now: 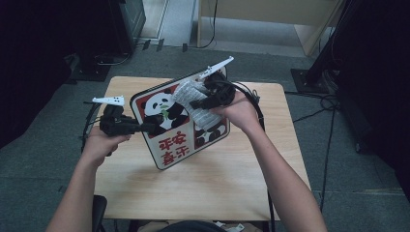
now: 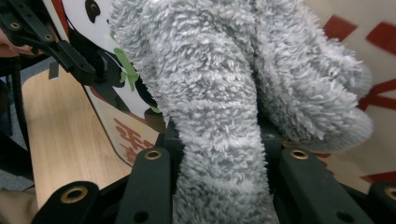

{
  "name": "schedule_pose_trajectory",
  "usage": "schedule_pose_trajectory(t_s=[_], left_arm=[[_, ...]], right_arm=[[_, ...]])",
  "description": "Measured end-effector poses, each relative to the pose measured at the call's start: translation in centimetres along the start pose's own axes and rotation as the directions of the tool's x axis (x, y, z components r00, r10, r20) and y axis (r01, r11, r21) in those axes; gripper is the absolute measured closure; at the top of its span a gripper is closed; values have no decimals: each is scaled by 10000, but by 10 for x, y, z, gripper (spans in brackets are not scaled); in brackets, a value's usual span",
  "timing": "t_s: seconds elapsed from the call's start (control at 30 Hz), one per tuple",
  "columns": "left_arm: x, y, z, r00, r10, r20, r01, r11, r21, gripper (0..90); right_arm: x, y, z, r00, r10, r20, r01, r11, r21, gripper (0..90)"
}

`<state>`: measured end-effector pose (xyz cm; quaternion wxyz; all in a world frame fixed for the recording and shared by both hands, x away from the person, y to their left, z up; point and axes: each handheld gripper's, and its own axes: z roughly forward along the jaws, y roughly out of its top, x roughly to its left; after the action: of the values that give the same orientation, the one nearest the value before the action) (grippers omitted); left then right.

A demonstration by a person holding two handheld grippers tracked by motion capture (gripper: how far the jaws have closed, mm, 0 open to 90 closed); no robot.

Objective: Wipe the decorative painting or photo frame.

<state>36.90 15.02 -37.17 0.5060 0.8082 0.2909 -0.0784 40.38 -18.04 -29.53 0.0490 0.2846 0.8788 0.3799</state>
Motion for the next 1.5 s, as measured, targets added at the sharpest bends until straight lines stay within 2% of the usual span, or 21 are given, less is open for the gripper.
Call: schedule_pose_trajectory(t_s=[0.33, 0.67, 1.5], left_arm=[[-3, 0, 1, 10000, 51, 1, -51, 10000, 55, 759], [-1, 0, 1, 10000, 76, 29, -76, 10000, 60, 759], [-1, 0, 1, 10000, 64, 57, -64, 10000, 59, 758]], right_arm=[[1, -9, 4, 9997, 225, -101, -227, 9995, -196, 672], [0, -21, 12, 9993, 333, -193, -335, 9994, -119, 672], [0, -49, 30, 9989, 216, -416, -219, 9997, -65, 664]])
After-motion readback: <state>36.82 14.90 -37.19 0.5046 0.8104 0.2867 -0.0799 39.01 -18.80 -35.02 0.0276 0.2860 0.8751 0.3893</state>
